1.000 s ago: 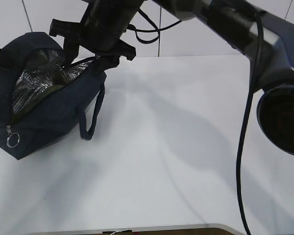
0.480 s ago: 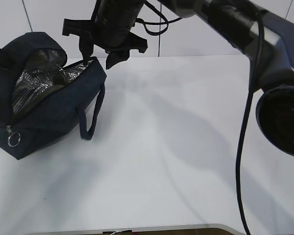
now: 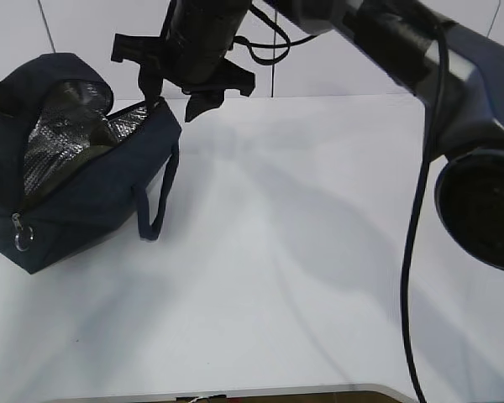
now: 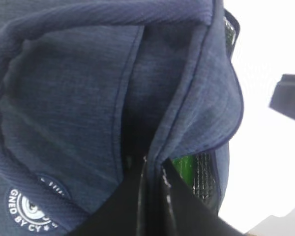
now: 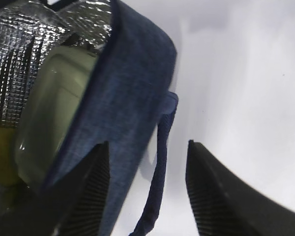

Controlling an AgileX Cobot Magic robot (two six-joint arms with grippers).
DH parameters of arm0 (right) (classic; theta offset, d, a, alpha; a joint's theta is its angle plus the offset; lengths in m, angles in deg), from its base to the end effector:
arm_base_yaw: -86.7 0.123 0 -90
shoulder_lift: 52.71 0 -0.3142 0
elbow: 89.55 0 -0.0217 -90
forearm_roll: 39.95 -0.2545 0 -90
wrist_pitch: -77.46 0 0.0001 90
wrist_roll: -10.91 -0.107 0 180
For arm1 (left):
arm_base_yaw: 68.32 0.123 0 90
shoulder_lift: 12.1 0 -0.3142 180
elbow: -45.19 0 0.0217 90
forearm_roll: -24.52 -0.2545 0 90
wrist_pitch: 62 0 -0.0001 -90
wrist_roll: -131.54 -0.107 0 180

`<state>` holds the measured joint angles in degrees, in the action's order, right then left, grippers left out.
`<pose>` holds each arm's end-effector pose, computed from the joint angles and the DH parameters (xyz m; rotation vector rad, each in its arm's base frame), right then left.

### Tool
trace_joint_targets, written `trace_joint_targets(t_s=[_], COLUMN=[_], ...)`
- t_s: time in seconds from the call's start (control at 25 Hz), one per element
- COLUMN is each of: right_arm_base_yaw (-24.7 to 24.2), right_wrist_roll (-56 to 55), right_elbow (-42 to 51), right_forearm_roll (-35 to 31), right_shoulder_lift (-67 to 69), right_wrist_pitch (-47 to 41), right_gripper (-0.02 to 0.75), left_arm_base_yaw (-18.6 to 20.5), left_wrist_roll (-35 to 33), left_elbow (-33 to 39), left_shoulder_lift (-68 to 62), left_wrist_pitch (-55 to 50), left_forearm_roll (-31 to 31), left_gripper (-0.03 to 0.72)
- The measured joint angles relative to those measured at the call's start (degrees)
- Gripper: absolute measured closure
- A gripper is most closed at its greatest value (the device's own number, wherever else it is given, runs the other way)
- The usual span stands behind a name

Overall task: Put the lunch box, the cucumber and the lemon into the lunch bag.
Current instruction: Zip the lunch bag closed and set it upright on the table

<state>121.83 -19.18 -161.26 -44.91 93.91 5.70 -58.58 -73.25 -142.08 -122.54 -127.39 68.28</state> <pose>0.4538 0.3300 0.2940 -0.1132 2.6474 0.5284 0.3955 -0.0004 0.3020 0.0037 2.6129 -0.8678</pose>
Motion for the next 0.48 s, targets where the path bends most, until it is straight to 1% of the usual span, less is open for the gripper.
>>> trace_joint_targets(t_s=[0.12,0.32,0.48], right_arm_base_yaw=[0.0,0.0,0.0], right_wrist_roll=[-0.8,-2.8,-4.1], right_elbow=[0.0,0.0,0.0], right_forearm_roll=[-0.1,-0.2,-0.8], right_shoulder_lift=[1.2,2.3,2.6], right_wrist_pitch=[0.0,-0.1,0.0], right_gripper=[0.330,0.330,0.330], left_arm_base_yaw=[0.1,0.3,0.3], left_wrist_roll=[0.6,2.3,2.5], left_elbow=[0.0,0.0,0.0], left_shoulder_lift=[0.0,0.0,0.0], left_wrist_pitch=[0.6,1.6,2.0], left_forearm_roll=[-0.3,-3.3,-3.7], left_gripper=[0.703,0.703,0.703])
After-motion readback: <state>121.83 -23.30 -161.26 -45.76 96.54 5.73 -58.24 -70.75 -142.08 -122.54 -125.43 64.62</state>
